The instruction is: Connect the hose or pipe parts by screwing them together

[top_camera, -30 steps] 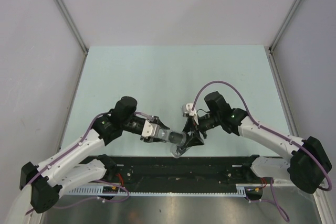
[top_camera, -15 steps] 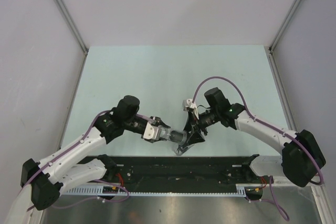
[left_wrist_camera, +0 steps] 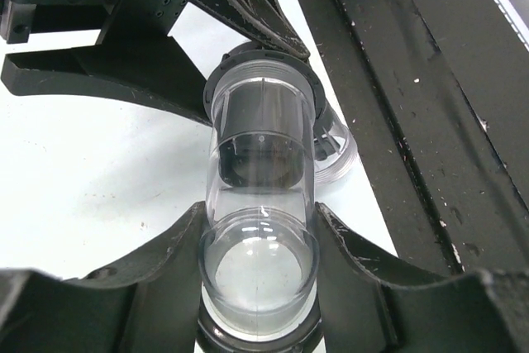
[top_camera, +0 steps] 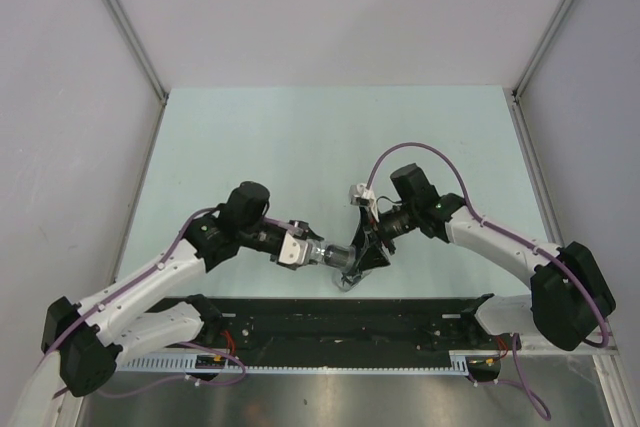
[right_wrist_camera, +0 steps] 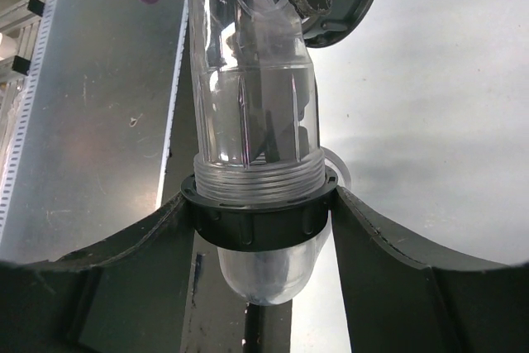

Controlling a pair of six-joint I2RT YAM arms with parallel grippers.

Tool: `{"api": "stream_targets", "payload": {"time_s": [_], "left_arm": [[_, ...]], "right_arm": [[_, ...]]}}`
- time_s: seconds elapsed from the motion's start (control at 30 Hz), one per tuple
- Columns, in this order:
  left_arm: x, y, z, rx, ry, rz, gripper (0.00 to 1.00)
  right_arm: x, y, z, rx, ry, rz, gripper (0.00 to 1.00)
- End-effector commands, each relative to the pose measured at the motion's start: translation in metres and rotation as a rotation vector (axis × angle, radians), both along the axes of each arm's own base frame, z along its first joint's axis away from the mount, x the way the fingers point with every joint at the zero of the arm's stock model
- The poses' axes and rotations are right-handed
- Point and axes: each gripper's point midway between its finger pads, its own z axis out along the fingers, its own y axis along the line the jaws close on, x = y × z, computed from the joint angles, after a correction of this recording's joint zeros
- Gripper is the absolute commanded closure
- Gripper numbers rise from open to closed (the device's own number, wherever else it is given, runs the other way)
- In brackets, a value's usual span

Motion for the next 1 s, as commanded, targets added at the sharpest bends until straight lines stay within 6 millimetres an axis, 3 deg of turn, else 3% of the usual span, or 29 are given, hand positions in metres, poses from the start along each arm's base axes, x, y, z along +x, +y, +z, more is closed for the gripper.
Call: {"api": "stream_targets", "payload": {"time_s": [0.0,0.3,0.7,0.97], "left_arm": [[0.009,-0.025,0.039,-0.144,-0.115,-0.054,1.00],[0.014,-0.019,0.032,-0.140,-0.049,0.011,1.00],[0.009,-0.013,0.031,-0.167,0.017,0.034,1.00],[0.008,-0.013,0.037,-0.194,0.029,0.049,1.00]], "right_arm": [[0.034,0.031,0.082,0.218,-0.292,-0.002,0.44],[0.040,0.026,0.086,0.195,-0.346,-0.057,0.20],[0.050,0.015,0.101,0.197,-0.416,-0.131,0.10],[0.040,0.010,0.108,0.222,-0.438,-0.094,0.00]]}}
